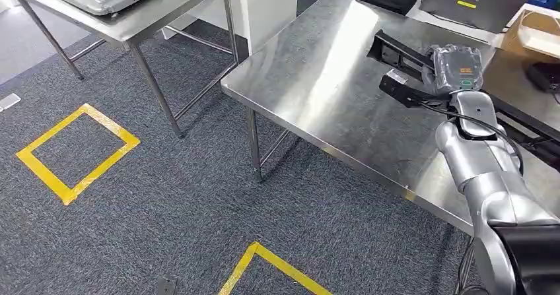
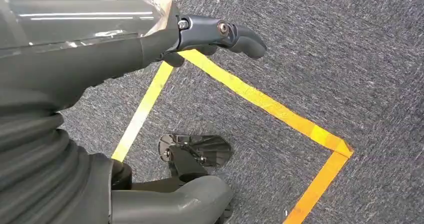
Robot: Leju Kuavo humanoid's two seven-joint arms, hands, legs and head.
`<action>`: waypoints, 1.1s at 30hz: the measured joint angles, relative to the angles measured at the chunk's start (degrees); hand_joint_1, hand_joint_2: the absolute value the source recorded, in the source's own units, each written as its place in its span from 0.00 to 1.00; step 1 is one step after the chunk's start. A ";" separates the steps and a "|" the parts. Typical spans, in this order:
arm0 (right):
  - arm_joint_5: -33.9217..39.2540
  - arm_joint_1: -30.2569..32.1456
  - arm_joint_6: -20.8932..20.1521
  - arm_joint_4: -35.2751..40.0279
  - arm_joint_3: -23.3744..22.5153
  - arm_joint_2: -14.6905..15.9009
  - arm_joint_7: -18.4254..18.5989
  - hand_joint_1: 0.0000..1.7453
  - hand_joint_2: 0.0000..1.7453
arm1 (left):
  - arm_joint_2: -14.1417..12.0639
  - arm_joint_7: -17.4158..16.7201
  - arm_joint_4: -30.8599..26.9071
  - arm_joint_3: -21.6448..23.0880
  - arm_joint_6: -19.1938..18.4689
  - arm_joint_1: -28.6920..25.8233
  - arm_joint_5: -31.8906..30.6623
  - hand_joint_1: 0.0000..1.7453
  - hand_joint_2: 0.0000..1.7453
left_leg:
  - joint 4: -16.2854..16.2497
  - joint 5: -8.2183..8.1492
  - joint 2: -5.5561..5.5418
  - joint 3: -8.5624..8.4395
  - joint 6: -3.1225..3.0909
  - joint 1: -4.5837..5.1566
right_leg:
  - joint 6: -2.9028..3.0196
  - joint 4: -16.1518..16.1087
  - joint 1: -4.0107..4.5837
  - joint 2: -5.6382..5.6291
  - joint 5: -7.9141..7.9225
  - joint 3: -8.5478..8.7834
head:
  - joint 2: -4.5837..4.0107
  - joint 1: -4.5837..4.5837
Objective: Take the parts from the cabinet and place them on the table.
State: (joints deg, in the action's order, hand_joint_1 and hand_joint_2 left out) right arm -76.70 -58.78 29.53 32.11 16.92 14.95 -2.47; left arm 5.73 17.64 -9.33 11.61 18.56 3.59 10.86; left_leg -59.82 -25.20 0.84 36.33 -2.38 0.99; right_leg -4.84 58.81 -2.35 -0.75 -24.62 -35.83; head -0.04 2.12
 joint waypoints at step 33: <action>1.20 -0.59 -0.37 -1.09 -0.04 0.39 -0.79 0.99 1.00 | 0.33 0.00 0.00 -0.11 0.09 0.11 -0.11 0.00 1.00 | 1.55 0.65 4.19 -1.06 -1.57 0.18 | -1.06 -0.24 0.15 6.08 -0.55 -0.03 | 0.00 -0.42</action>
State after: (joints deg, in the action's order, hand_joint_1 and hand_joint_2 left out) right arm -75.49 -59.38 29.16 31.01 16.87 15.34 -3.26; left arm 6.06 17.64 -9.33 11.50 18.64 3.69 10.75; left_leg -58.27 -24.55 5.03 35.27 -3.95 1.17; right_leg -5.90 58.57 -2.20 5.33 -25.17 -35.86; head -0.04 1.70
